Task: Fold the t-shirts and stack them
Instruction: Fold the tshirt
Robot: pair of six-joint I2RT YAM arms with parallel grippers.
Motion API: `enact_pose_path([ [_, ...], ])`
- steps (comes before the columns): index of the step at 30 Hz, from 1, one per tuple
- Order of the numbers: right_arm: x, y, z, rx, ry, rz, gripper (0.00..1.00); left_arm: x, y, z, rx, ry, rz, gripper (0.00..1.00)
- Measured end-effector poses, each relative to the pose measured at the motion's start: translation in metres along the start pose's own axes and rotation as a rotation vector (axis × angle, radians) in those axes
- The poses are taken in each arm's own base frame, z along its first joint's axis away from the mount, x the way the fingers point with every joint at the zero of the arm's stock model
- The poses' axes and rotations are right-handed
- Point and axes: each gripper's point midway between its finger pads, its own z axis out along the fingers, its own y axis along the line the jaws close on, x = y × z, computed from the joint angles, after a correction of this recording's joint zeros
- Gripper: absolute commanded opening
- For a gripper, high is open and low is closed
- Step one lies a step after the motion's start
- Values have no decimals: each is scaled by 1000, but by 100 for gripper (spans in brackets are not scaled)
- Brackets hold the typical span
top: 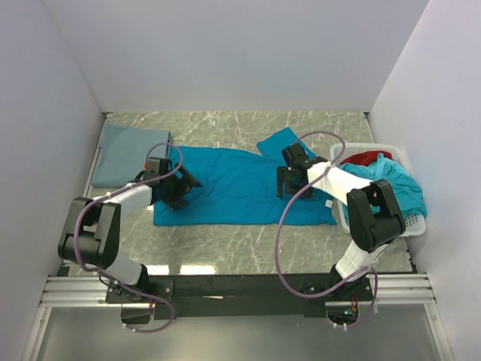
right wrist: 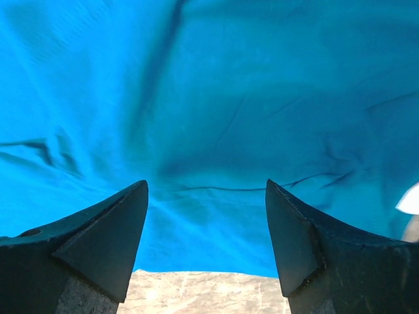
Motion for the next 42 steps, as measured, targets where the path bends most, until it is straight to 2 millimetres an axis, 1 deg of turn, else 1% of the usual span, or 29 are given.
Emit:
enact_pose_path([
  [2, 11, -1, 7, -9, 17, 18, 82, 12, 8, 7, 4, 51, -5, 99],
  [3, 16, -2, 10, -9, 25, 23, 82, 13, 5, 6, 26, 59, -4, 99],
  [5, 33, -7, 14, -3, 56, 39, 84, 16, 4, 6, 49, 64, 2, 99],
  [8, 41, -9, 10, -20, 36, 68, 86, 20, 6, 1, 60, 66, 5, 100],
  [11, 59, -13, 2, -36, 33, 106, 88, 27, 17, -8, 43, 61, 8, 99],
  [14, 69, -15, -3, -52, 25, 143, 89, 36, 31, -20, 23, 52, 5, 99],
  [18, 97, -18, -17, -97, 32, 196, 90, 51, 51, -38, -1, 48, -7, 99],
  [23, 128, -16, -34, -185, 42, 246, 91, 65, 70, -56, -11, 31, -44, 100],
  [25, 136, -12, -40, -221, 49, 249, 91, 69, 74, -63, -13, 27, -54, 99],
  [27, 140, -11, -47, -241, 55, 244, 92, 70, 79, -71, -27, 14, -58, 99],
  [29, 135, -9, -56, -262, 32, 237, 92, 66, 79, -81, -28, -26, -54, 99],
  [30, 128, -8, -63, -269, 7, 229, 92, 61, 75, -86, -22, -50, -49, 99],
  [32, 101, -5, -79, -289, -87, 217, 92, 44, 59, -100, 3, -123, -34, 99],
  [33, 87, -3, -88, -302, -135, 213, 92, 33, 47, -106, 24, -165, -24, 99],
  [36, 32, 7, -125, -370, -339, 209, 93, -9, 2, -131, 87, -309, -5, 99],
  [38, 11, 12, -141, -405, -427, 207, 93, -32, -22, -141, 98, -371, 12, 99],
  [40, -5, 15, -153, -424, -489, 204, 93, -53, -44, -142, 95, -407, 43, 100],
  [41, -9, 15, -155, -425, -504, 203, 93, -63, -55, -138, 86, -413, 66, 99],
  [42, -12, 15, -156, -424, -516, 202, 93, -72, -63, -130, 69, -415, 86, 100],
])
